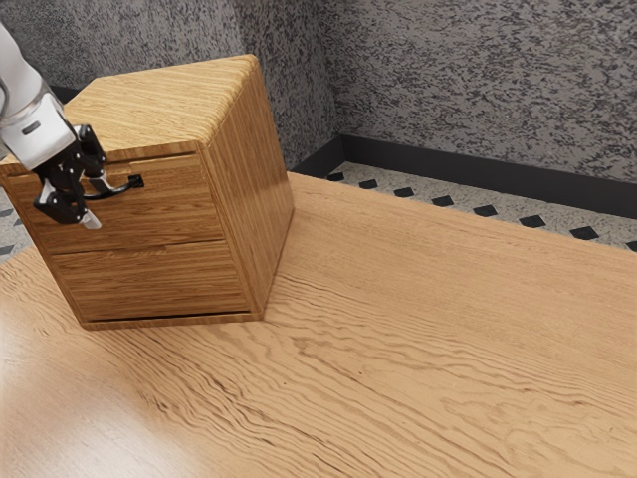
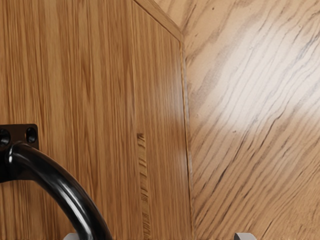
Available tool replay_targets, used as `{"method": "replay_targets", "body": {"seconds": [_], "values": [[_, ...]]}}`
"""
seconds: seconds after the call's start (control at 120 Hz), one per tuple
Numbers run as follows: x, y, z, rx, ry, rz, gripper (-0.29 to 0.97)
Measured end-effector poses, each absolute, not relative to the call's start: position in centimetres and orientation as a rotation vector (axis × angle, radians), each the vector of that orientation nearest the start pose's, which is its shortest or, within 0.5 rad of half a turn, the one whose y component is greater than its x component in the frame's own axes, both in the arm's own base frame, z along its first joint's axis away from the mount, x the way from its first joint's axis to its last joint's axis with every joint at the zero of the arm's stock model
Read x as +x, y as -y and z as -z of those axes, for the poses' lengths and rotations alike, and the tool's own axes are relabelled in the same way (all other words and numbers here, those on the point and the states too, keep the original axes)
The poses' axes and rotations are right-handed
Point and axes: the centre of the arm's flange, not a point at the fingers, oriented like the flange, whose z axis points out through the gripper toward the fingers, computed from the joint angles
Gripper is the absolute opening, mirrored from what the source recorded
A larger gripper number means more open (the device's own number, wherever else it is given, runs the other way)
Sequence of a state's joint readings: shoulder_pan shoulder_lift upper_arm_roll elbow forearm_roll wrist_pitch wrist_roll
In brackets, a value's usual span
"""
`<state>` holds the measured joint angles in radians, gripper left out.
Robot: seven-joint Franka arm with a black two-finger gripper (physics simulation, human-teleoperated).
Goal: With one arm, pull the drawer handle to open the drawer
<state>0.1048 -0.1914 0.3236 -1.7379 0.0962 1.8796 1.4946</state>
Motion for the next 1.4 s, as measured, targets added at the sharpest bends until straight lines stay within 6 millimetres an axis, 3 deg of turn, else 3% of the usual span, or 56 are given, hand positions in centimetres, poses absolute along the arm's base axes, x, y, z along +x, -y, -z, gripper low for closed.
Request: {"method": "replay_targets", "body": {"seconds": [0.2,0.642,1.4], "values": [[46.5,-23.9,-67.3,-2.445,-1.462,0.230,0.33],[41.0,-22.5,-67.8,-2.423,-1.467,0.279,0.29],[36.3,-20.0,-67.2,-2.397,-1.445,0.302,0.37]]}}
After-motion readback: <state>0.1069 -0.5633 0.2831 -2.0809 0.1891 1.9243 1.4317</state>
